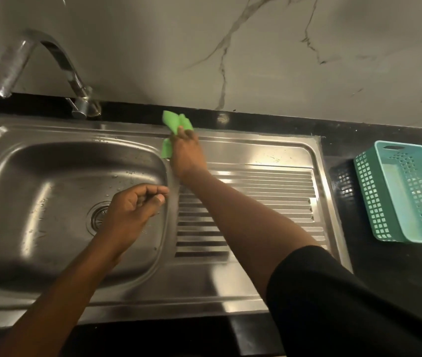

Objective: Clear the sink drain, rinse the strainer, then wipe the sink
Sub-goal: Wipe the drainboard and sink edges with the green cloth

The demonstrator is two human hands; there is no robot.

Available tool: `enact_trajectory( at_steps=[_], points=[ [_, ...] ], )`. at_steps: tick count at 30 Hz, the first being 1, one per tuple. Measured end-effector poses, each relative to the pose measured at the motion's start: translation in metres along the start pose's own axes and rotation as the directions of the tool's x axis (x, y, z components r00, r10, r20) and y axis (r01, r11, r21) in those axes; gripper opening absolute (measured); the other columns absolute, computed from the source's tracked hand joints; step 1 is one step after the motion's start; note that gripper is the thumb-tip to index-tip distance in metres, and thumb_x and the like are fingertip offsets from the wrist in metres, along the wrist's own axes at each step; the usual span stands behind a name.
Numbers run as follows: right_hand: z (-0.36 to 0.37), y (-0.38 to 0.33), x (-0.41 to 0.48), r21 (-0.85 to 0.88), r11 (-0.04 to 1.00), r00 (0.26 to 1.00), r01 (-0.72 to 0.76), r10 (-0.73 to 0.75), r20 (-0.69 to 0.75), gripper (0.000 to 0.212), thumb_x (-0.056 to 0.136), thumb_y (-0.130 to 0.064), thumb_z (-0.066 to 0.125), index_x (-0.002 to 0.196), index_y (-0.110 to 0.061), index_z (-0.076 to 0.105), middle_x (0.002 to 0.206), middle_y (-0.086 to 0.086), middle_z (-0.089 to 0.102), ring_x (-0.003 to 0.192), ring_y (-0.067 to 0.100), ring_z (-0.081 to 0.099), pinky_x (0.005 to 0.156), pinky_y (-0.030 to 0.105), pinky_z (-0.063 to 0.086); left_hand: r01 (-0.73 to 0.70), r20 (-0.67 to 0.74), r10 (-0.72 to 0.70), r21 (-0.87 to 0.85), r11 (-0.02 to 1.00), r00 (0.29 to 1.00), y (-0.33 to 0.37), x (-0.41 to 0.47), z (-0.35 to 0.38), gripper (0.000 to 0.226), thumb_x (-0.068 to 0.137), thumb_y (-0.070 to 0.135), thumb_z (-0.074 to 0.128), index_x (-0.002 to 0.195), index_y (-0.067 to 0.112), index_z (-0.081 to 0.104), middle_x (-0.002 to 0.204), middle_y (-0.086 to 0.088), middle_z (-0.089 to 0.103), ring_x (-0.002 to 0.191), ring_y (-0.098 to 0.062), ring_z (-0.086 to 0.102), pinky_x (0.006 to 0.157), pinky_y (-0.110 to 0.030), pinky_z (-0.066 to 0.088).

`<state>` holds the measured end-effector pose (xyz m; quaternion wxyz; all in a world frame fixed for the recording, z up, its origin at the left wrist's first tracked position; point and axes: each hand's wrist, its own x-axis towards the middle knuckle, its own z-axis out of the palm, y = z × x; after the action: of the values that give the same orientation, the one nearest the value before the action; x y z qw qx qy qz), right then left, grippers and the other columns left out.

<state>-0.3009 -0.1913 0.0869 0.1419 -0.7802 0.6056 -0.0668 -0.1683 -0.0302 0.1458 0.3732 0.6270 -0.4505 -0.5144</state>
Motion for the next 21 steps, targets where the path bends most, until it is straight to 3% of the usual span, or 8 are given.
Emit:
enact_trajectory(
  at_steps=[5, 7, 11, 13, 15, 17, 19, 21],
  points=[
    [-0.007, -0.003, 0.007, -0.123, 0.968, 0.975, 0.22, -0.216, 0.043, 0.054, 0.102, -0.017, 0.062, 0.155, -0.016, 0.05, 0.165, 0.007, 0.041, 0.153, 0.029, 0.035, 0.122, 0.046, 0.04, -0.005, -0.039, 0.005, -0.007, 1.0, 0.999, -0.001, -0.004, -0.015, 0.021, 0.103, 0.015, 0.066, 0.112, 0.027, 0.08, 0.11, 0.012, 0.082, 0.106, -0.007, 0.076, 0.091, -0.032, 0.06],
    [-0.018, 0.028, -0.001, -0.133, 0.969, 0.978, 0.206, -0.208, -0.004, 0.051, 0.106, -0.023, 0.057, 0.156, -0.019, 0.048, 0.163, 0.008, 0.046, 0.152, 0.03, 0.038, 0.121, 0.044, 0.04, -0.012, -0.041, 0.011, -0.028, 1.0, 0.999, -0.003, -0.005, -0.02, 0.02, 0.103, 0.014, 0.066, 0.112, 0.025, 0.08, 0.111, 0.009, 0.083, 0.108, -0.009, 0.077, 0.09, -0.03, 0.061],
    [-0.04, 0.113, -0.027, -0.132, 0.99, 0.995, -0.042, 0.03, -0.094, 0.053, 0.101, -0.023, 0.064, 0.153, -0.02, 0.054, 0.156, 0.013, 0.052, 0.144, 0.033, 0.048, 0.111, 0.042, 0.047, -0.002, -0.029, 0.0, -0.056, 0.998, 1.0, -0.009, -0.005, -0.03, 0.02, 0.103, 0.012, 0.065, 0.111, 0.022, 0.08, 0.111, 0.007, 0.083, 0.108, -0.01, 0.077, 0.081, -0.016, 0.061],
    [-0.05, 0.158, -0.041, -0.136, 0.972, 0.976, -0.193, 0.176, -0.13, 0.054, 0.098, -0.015, 0.066, 0.151, -0.019, 0.056, 0.154, 0.018, 0.05, 0.137, 0.038, 0.055, 0.107, 0.044, 0.05, 0.01, -0.018, -0.011, -0.056, 0.998, 1.0, -0.011, -0.005, -0.034, 0.02, 0.103, 0.012, 0.065, 0.112, 0.023, 0.08, 0.112, 0.007, 0.083, 0.109, -0.009, 0.077, 0.082, -0.017, 0.061],
    [-0.058, 0.191, -0.049, -0.11, 0.932, 0.93, -0.345, 0.324, -0.171, 0.048, 0.096, -0.009, 0.065, 0.144, -0.014, 0.061, 0.139, 0.023, 0.058, 0.118, 0.044, 0.064, 0.094, 0.045, 0.055, 0.006, -0.004, -0.006, -0.04, 0.999, 1.0, -0.012, -0.005, -0.037, 0.02, 0.103, 0.013, 0.065, 0.112, 0.024, 0.079, 0.112, 0.008, 0.082, 0.11, -0.009, 0.076, 0.086, -0.02, 0.06],
    [-0.063, 0.2, -0.045, -0.062, 0.87, 0.859, -0.49, 0.469, -0.205, 0.038, 0.096, -0.004, 0.062, 0.134, -0.006, 0.065, 0.121, 0.027, 0.063, 0.102, 0.047, 0.068, 0.082, 0.044, 0.055, -0.004, 0.001, 0.004, -0.038, 0.999, 1.0, -0.012, -0.004, -0.04, 0.02, 0.103, 0.013, 0.065, 0.113, 0.023, 0.079, 0.113, 0.008, 0.082, 0.11, -0.009, 0.076, 0.085, -0.02, 0.061],
    [-0.057, 0.183, -0.035, 0.012, 0.821, 0.797, -0.57, 0.557, -0.236, 0.031, 0.099, -0.006, 0.051, 0.126, 0.0, 0.066, 0.116, 0.029, 0.065, 0.101, 0.047, 0.066, 0.083, 0.045, 0.054, -0.001, 0.0, 0.001, -0.055, 0.999, 1.0, -0.012, -0.004, -0.043, 0.02, 0.103, 0.013, 0.065, 0.113, 0.022, 0.079, 0.113, 0.007, 0.082, 0.11, -0.009, 0.076, 0.084, -0.019, 0.061],
    [-0.04, 0.142, -0.024, 0.069, 0.849, 0.815, -0.523, 0.522, -0.25, 0.029, 0.102, -0.009, 0.047, 0.121, -0.002, 0.068, 0.116, 0.026, 0.065, 0.104, 0.043, 0.064, 0.085, 0.04, 0.051, 0.001, 0.004, -0.001, -0.057, 0.998, 1.0, -0.014, -0.004, -0.046, 0.02, 0.103, 0.014, 0.065, 0.114, 0.023, 0.079, 0.113, 0.008, 0.082, 0.11, -0.008, 0.076, 0.088, -0.022, 0.06]
  ],
)
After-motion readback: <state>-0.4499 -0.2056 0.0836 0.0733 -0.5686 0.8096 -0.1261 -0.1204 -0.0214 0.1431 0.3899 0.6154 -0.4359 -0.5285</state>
